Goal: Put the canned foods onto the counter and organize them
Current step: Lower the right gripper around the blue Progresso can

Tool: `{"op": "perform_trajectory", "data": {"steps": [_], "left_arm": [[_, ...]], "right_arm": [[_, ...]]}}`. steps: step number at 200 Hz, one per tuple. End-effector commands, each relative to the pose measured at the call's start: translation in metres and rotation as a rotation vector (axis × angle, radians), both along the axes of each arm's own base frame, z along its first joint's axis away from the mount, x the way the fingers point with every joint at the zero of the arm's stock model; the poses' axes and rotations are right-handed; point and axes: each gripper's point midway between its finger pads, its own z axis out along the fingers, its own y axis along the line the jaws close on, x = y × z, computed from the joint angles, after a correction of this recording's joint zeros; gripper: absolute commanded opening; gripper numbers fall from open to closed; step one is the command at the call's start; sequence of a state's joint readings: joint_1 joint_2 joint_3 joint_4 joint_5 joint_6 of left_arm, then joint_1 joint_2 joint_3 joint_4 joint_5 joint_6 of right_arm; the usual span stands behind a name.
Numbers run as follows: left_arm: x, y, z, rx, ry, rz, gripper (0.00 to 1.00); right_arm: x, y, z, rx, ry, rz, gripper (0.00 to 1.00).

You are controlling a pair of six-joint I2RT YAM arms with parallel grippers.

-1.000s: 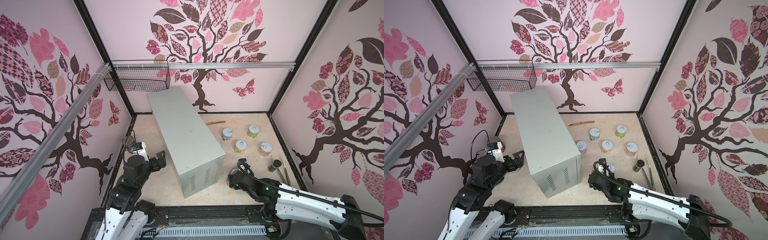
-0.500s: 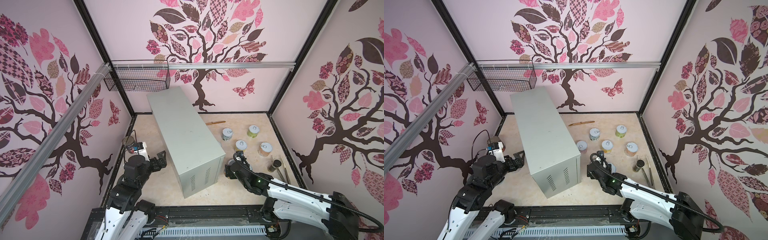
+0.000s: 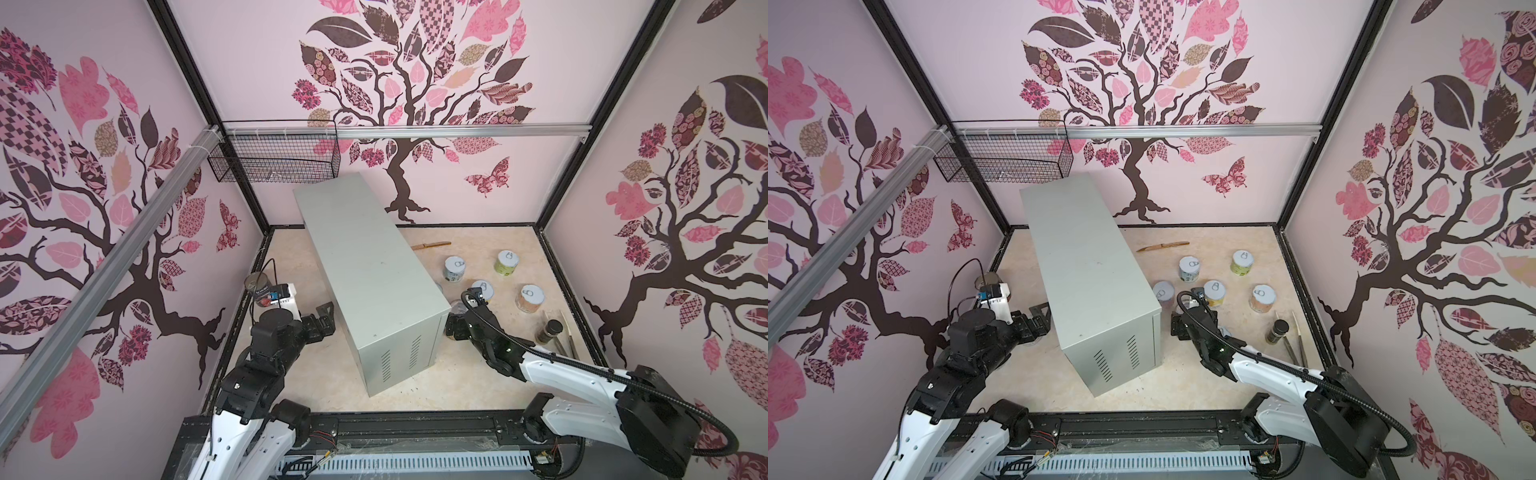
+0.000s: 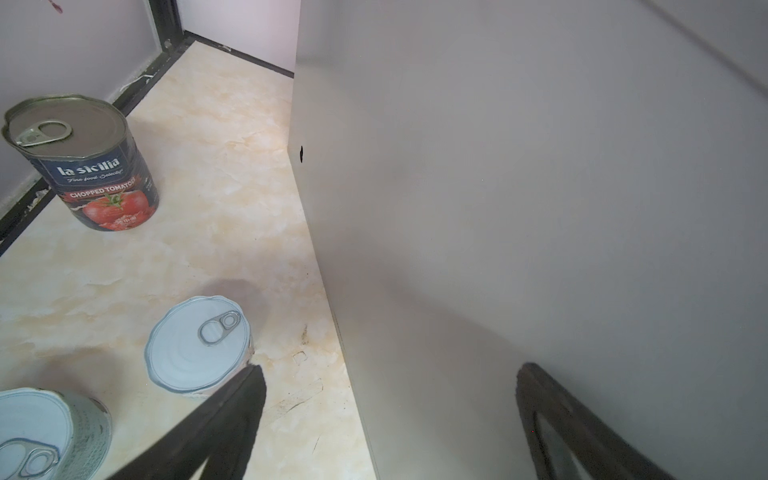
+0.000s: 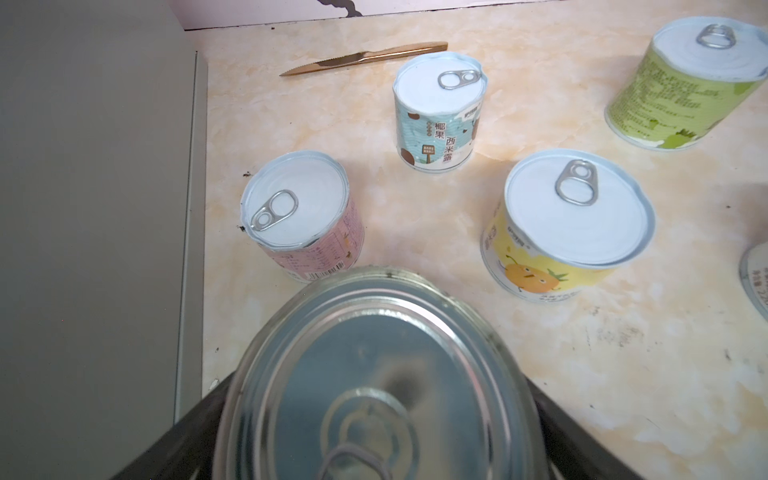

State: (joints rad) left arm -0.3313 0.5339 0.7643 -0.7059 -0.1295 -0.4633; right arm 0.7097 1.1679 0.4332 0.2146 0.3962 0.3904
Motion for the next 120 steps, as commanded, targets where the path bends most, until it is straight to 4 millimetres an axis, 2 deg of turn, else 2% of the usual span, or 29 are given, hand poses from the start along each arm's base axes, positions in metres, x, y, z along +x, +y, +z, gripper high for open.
{"op": "perform_trajectory", "data": {"steps": [1,33,67,120], "left_arm": [[0.0,-0.001,-0.012,0.023,0.027,-0.011,0.98],[0.0,-0.001,-0.013,0.024,0.03,-0.014,0.98],[0.0,-0.002,-0.013,0.025,0.033,-0.017,0.98],[0.001,-0.003,-0.015,0.027,0.04,-0.019,0.98]], "right_arm": [[-0.009,0.006,-0.021,0.003,0.064,0.057,0.99],[-0.012,0.008,-0.026,0.029,0.07,0.065,1.0],[-0.017,0.01,-0.04,0.059,0.096,0.072,1.0],[-0.013,0.013,-0.057,0.041,0.124,0.07,1.0]]}}
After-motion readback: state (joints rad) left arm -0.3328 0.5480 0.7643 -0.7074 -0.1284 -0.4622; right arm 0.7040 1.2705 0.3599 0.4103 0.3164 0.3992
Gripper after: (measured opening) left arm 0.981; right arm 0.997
